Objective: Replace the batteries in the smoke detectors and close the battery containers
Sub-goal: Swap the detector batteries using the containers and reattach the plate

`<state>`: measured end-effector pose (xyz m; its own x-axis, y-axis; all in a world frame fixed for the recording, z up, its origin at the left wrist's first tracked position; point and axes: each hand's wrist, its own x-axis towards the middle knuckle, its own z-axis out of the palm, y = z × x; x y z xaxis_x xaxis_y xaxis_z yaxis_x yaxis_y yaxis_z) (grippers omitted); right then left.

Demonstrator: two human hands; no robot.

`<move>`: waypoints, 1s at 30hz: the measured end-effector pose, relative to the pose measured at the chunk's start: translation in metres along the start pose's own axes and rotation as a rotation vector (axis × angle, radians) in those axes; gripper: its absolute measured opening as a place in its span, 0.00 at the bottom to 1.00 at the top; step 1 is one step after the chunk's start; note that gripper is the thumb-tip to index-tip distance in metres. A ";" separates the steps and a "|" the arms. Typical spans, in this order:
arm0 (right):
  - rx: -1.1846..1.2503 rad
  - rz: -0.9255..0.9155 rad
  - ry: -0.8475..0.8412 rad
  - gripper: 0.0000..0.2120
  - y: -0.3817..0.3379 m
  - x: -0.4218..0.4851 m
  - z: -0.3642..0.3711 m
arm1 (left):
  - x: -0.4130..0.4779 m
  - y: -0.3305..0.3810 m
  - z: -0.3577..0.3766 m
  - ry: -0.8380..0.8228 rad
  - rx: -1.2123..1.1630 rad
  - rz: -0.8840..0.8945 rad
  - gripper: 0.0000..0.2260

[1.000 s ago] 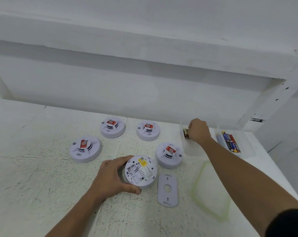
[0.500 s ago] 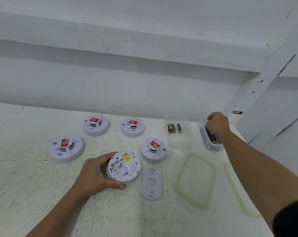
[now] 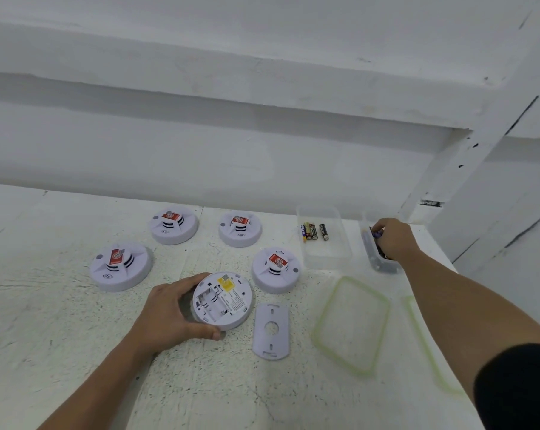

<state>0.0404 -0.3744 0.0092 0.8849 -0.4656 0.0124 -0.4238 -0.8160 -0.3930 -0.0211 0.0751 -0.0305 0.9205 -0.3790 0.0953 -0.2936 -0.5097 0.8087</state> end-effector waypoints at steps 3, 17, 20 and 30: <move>0.108 0.029 0.032 0.11 0.002 -0.001 -0.001 | -0.001 -0.001 0.000 -0.003 -0.003 0.001 0.40; 1.123 0.004 -0.027 0.18 -0.072 -0.062 -0.042 | -0.001 -0.003 0.000 0.005 -0.017 -0.005 0.39; 1.200 -0.014 -0.164 0.16 -0.101 -0.097 -0.031 | -0.001 -0.002 0.003 0.003 -0.035 -0.003 0.39; 0.795 -0.305 -0.447 0.11 -0.171 -0.204 0.059 | -0.003 -0.004 -0.001 0.002 -0.041 0.019 0.37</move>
<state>-0.0561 -0.1194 0.0200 0.9969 0.0359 -0.0694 -0.0535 -0.3329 -0.9415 -0.0222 0.0792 -0.0338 0.9153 -0.3869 0.1117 -0.3001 -0.4704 0.8299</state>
